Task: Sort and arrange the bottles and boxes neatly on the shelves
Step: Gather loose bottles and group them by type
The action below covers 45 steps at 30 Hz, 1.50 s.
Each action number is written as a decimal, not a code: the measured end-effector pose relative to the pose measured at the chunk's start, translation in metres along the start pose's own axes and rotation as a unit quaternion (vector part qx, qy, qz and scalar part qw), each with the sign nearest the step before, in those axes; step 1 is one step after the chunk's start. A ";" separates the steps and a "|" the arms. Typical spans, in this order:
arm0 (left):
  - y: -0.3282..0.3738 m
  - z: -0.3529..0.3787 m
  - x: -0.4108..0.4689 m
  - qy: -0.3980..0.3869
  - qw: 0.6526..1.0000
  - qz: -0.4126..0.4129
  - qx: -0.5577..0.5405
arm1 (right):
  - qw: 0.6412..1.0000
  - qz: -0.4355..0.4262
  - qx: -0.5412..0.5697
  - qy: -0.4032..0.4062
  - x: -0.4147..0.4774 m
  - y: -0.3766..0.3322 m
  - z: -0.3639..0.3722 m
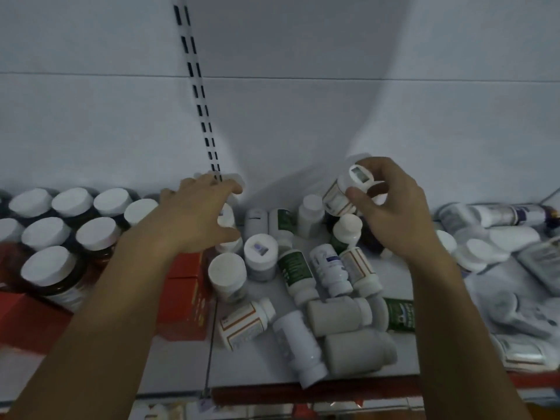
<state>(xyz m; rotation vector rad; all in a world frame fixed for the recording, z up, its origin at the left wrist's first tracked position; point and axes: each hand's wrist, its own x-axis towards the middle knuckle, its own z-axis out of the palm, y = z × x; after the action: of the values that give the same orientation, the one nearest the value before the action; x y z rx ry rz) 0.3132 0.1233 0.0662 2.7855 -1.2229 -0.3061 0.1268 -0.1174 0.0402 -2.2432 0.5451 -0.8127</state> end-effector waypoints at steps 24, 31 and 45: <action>0.334 0.061 0.090 -0.005 0.993 0.109 -0.041 | 0.979 0.160 -0.111 -0.066 -0.062 0.209 -0.243; 0.399 0.075 0.128 -0.078 0.994 0.057 -0.047 | 0.982 0.134 -0.036 -0.128 -0.053 0.246 -0.265; 0.437 0.094 0.172 -0.163 0.982 -0.034 -0.087 | 0.924 0.150 -0.283 -0.211 -0.057 0.261 -0.272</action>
<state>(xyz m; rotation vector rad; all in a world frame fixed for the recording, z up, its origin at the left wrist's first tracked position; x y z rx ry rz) 0.0920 -0.2987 0.0176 2.7009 -1.0945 -0.8608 -0.1377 -0.3861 -0.0136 -2.6451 0.9682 0.0107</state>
